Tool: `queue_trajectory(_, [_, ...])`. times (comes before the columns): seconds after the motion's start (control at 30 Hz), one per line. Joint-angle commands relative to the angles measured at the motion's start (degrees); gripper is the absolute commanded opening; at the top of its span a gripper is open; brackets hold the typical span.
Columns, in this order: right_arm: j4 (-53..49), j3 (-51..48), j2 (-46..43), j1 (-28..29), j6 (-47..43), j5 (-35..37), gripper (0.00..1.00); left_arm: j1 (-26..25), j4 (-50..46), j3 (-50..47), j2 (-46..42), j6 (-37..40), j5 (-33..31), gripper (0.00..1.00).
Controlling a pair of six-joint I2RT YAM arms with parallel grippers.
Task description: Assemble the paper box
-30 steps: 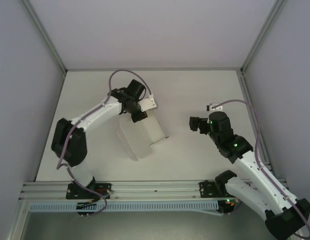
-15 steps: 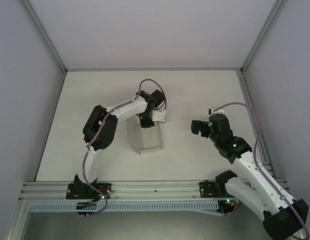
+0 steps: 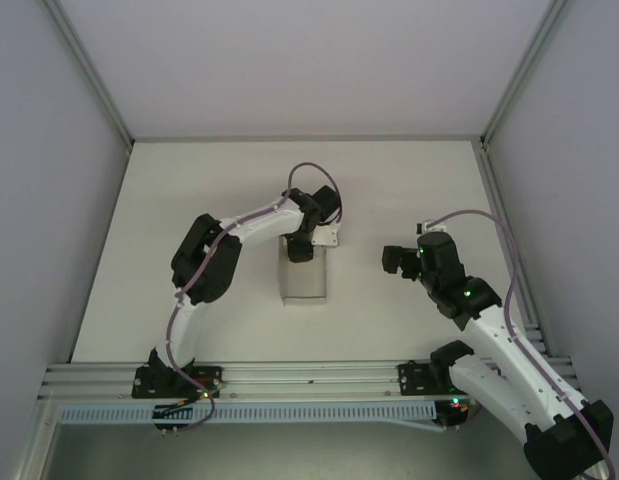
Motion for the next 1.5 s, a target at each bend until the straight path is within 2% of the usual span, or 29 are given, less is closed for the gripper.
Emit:
queue_trajectory(0.0, [1.5, -0.3, -0.5, -0.5, 0.4, -1.8, 1.0, -0.4, 0.4, 2.0, -3.1, -0.7, 0.6, 0.65])
queue_trajectory(0.13, [3.0, 0.1, -0.1, -0.5, -1.1, -3.3, 1.0, -0.6, 2.9, 1.5, -8.1, -1.3, 4.5, 0.82])
queue_trajectory(0.2, [4.3, 0.4, 0.7, -0.5, -2.8, -5.5, 1.0, -0.6, 4.5, 0.7, -10.9, -1.7, 6.3, 1.0])
queue_trajectory(0.3, [8.3, 0.6, 2.8, -0.5, -6.8, -11.3, 1.0, -0.6, 8.8, -0.9, -16.1, -4.6, 8.2, 1.0])
queue_trajectory(0.4, [12.4, 1.6, 6.9, -0.5, -12.0, -16.9, 1.0, -0.4, 15.4, -5.1, -23.5, -10.8, 7.8, 1.0])
queue_trajectory(0.5, [17.0, 3.7, 12.8, -0.4, -19.0, -24.5, 0.97, 0.0, 23.3, -11.3, -32.7, -22.6, 4.3, 1.0])
queue_trajectory(0.6, [19.5, 7.9, 21.5, 0.6, -26.0, -32.8, 0.95, 3.7, 27.9, -19.6, -43.0, -38.2, 2.6, 1.0])
queue_trajectory(0.8, [11.7, 24.1, 44.5, 6.9, -38.0, -31.6, 0.89, 14.2, 29.3, -38.9, -59.4, -58.7, -0.6, 1.0])
queue_trajectory(0.87, [9.0, 29.2, 51.1, 8.5, -39.7, -31.7, 0.83, 17.4, 29.1, -43.4, -63.5, -62.0, -0.4, 1.0])
queue_trajectory(0.97, [6.0, 35.5, 59.3, 10.5, -40.7, -31.3, 0.8, 20.3, 27.7, -47.3, -67.6, -64.0, -0.5, 1.0])
queue_trajectory(1.13, [3.8, 41.6, 68.0, 11.5, -38.5, -30.8, 0.65, 21.0, 26.8, -48.6, -68.4, -64.2, -0.5, 1.0])
queue_trajectory(1.23, [5.0, 41.7, 69.5, 12.0, -37.0, -29.7, 0.46, 21.0, 26.8, -48.5, -67.3, -63.8, -0.3, 1.0])
queue_trajectory(1.3, [5.4, 41.3, 69.8, 12.1, -35.4, -27.6, 0.23, 21.0, 26.9, -48.4, -66.4, -63.4, -0.1, 1.0])
queue_trajectory(1.33, [5.6, 40.9, 69.5, 12.2, -34.6, -26.5, 0.16, 21.0, 27.0, -48.2, -66.0, -63.5, -0.2, 1.0])
queue_trajectory(1.47, [9.3, 36.2, 66.6, 12.9, -25.9, -18.0, 0.06, 21.1, 28.3, -48.5, -64.9, -63.9, -0.3, 1.0])
